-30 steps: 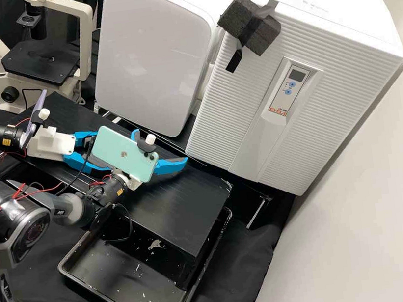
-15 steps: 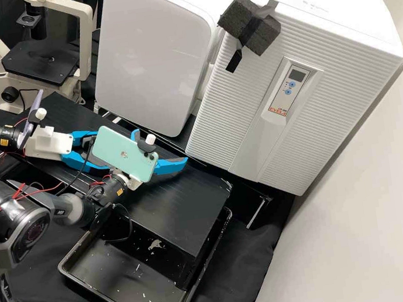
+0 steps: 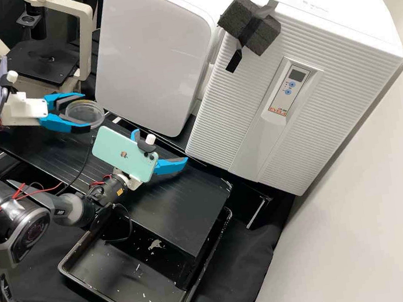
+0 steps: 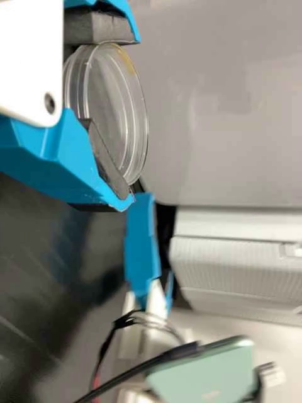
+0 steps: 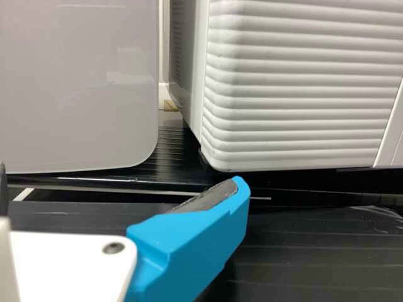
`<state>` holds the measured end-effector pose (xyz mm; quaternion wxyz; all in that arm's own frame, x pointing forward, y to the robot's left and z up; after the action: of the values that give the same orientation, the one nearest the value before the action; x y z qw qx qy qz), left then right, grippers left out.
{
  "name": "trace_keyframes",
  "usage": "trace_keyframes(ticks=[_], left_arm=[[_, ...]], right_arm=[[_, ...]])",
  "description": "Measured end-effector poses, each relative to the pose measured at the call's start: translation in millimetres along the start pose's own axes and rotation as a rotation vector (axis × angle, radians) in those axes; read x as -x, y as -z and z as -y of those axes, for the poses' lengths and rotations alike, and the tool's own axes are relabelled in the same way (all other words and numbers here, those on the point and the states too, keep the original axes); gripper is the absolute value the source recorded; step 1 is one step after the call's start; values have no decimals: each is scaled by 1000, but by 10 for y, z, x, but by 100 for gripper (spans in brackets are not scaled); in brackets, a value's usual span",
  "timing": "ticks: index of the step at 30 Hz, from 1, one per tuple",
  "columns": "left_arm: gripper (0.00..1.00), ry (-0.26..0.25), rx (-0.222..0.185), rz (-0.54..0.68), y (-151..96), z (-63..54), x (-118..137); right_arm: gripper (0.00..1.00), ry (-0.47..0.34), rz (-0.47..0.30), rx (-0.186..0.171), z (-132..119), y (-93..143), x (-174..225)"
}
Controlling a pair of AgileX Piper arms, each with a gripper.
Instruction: Place the petri dish on the microscope
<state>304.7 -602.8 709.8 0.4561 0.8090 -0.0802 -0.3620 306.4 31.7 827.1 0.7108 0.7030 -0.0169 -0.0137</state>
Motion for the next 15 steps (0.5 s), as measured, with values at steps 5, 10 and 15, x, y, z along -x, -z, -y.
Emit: trace_keyframes(ticks=[5,10,15], left_arm=[[0,-68,4,-34,122,-131,167],[0,-98,9,-101,342,-188,257],[0,-122,22,-205,632,-227,350]], right_arm=[[100,0,0,0,0,0,0],[100,0,0,0,0,0,0],[100,0,0,0,0,0,0]])
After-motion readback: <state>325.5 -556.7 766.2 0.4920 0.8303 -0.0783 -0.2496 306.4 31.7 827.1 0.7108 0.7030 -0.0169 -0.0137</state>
